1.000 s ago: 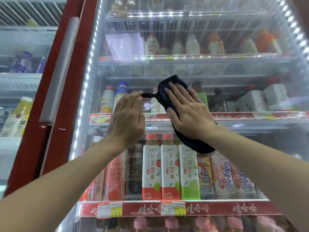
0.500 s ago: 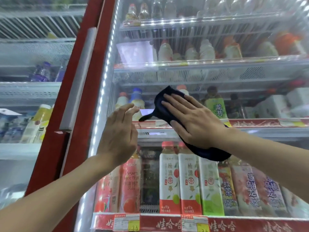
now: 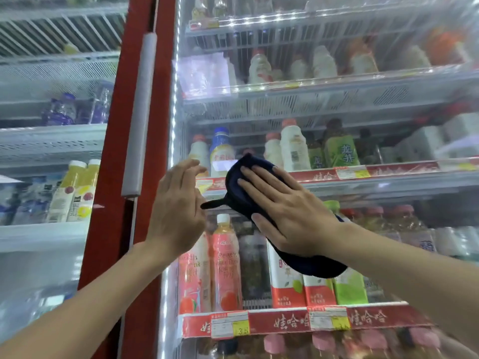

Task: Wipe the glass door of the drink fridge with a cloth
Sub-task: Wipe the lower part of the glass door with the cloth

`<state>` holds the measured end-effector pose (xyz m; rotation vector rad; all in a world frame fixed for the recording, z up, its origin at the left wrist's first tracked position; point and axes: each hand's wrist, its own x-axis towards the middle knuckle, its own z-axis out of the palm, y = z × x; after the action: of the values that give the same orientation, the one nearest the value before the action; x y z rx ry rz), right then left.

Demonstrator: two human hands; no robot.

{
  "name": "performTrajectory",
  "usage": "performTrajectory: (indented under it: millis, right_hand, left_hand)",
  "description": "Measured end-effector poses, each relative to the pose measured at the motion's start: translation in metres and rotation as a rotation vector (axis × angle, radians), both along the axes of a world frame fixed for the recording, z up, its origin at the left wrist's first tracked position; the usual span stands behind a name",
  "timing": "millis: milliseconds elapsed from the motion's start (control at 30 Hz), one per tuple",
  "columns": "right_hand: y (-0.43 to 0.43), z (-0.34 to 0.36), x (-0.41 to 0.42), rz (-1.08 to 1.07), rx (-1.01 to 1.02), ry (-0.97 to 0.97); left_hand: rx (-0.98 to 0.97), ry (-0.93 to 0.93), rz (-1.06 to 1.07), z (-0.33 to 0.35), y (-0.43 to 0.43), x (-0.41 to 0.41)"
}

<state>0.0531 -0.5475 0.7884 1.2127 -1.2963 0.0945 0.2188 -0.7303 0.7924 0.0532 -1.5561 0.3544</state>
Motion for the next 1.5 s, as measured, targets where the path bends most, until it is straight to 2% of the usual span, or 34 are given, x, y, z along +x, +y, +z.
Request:
performTrajectory:
  millis: [67,200,333,433,500,567,633,700,767,867,1000,1167,1300,1400,1500]
  right_hand:
    - [0.001,0.028,0.0,-0.001,-0.012,0.014]
    - [-0.013,0.076,0.014,-0.044,-0.158,-0.127]
    - [-0.028,0.073,0.026,-0.031,-0.225,-0.191]
    - [-0.038,0.046,0.036,-0.009,-0.252,-0.195]
    - [-0.043,0.016,0.042,-0.006,-0.207,-0.131]
    - [-0.043,-0.01,0.041,-0.026,-0.073,-0.035]
    - [-0.034,-0.013,0.035,-0.038,0.068,0.054]
    - [-0.031,0.006,0.03,-0.039,0.12,0.111]
    - [-0.037,0.03,0.033,-0.033,0.07,0.093]
    - [-0.059,0.055,0.051,-0.011,-0.093,-0.035]
    - [-0.097,0.055,0.078,0.018,-0.285,-0.184]
    - [-0.103,0.023,0.086,0.042,-0.276,-0.147]
    - [-0.09,-0.025,0.08,0.01,-0.001,0.054]
    - [-0.087,0.012,0.075,-0.003,0.076,0.152]
    - [-0.108,0.052,0.092,-0.006,-0.09,0.008]
  left_hand:
    - [-0.032,-0.028,0.03,-0.001,-0.008,0.003]
    - [-0.047,-0.027,0.023,-0.003,-0.012,0.0]
    - [-0.06,-0.013,0.034,-0.005,-0.014,0.0]
    - [-0.061,0.001,0.016,-0.005,-0.012,0.002]
    - [-0.07,-0.003,-0.041,-0.003,-0.007,0.011]
    - [-0.174,0.018,-0.033,-0.002,0.0,0.028]
    - [-0.276,0.107,0.116,0.003,-0.001,0.047]
    - [-0.197,0.219,0.222,0.014,-0.01,0.06]
    - [-0.059,0.272,0.154,0.022,-0.02,0.061]
    - [-0.014,0.281,0.035,0.02,-0.029,0.05]
    - [0.111,0.324,-0.227,0.013,-0.032,0.041]
    - [0.121,0.214,-0.307,0.006,-0.037,0.051]
    - [0.166,0.043,-0.375,0.007,-0.041,0.074]
    - [0.168,-0.057,-0.398,0.007,-0.044,0.086]
    - [0.167,-0.078,-0.445,0.007,-0.046,0.088]
